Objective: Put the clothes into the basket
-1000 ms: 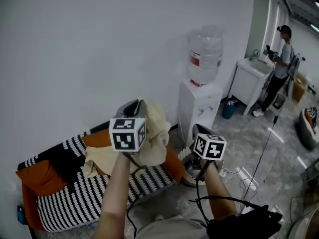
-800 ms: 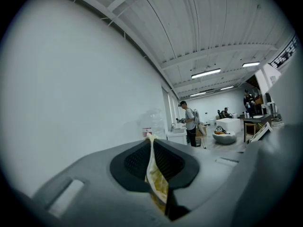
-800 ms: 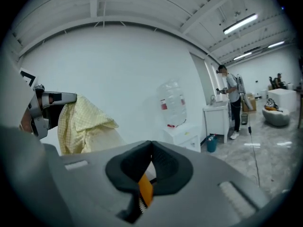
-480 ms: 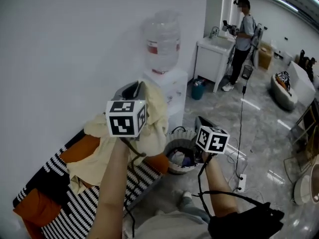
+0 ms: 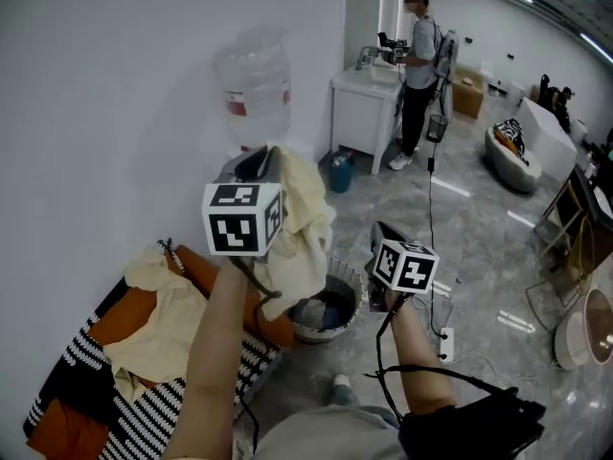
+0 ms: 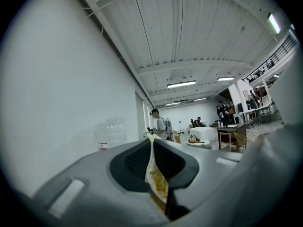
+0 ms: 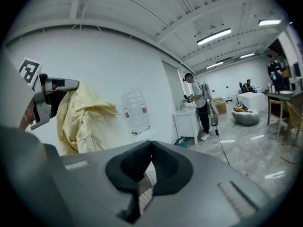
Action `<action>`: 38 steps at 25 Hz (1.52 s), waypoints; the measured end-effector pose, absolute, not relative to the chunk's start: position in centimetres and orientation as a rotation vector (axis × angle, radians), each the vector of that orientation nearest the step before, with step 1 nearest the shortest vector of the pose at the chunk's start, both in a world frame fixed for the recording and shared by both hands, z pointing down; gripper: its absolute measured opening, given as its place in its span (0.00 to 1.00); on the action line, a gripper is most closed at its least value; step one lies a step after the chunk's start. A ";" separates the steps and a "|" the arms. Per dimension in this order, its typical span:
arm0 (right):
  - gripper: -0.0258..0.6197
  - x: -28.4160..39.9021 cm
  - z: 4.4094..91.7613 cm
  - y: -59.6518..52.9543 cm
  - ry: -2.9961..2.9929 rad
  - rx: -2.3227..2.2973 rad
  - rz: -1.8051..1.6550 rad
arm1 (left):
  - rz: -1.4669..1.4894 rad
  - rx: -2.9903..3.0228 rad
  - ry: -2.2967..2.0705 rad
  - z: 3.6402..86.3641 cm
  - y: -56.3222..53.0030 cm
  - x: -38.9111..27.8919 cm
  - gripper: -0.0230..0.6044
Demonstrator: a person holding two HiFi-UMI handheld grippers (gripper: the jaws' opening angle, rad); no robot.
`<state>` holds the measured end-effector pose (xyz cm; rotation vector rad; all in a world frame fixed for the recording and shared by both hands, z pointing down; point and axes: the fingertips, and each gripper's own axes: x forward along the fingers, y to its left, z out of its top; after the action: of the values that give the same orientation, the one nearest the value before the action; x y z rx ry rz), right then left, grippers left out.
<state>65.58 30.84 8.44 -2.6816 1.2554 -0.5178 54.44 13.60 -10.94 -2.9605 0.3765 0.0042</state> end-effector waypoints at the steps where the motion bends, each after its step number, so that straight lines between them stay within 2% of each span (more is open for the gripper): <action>1: 0.04 66.2 8.5 31.6 1.239 -2.690 -0.518 | 0.006 -2.964 0.355 -10.9 14.2 55.5 0.08; 10: 0.04 71.1 10.2 37.0 1.115 -2.743 -0.562 | -0.047 -2.992 0.232 -8.2 18.2 62.3 0.08; 20: 0.04 74.1 14.4 39.9 1.011 -2.779 -0.648 | -0.204 -3.039 0.198 -2.0 18.5 66.3 0.08; 38: 0.04 76.1 29.9 37.9 0.987 -2.737 -1.027 | -0.742 -3.112 0.247 19.5 15.4 69.5 0.08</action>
<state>76.13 37.92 29.93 -2.7367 0.9871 -1.0271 69.50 15.37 19.50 -3.1116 0.2471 -0.7417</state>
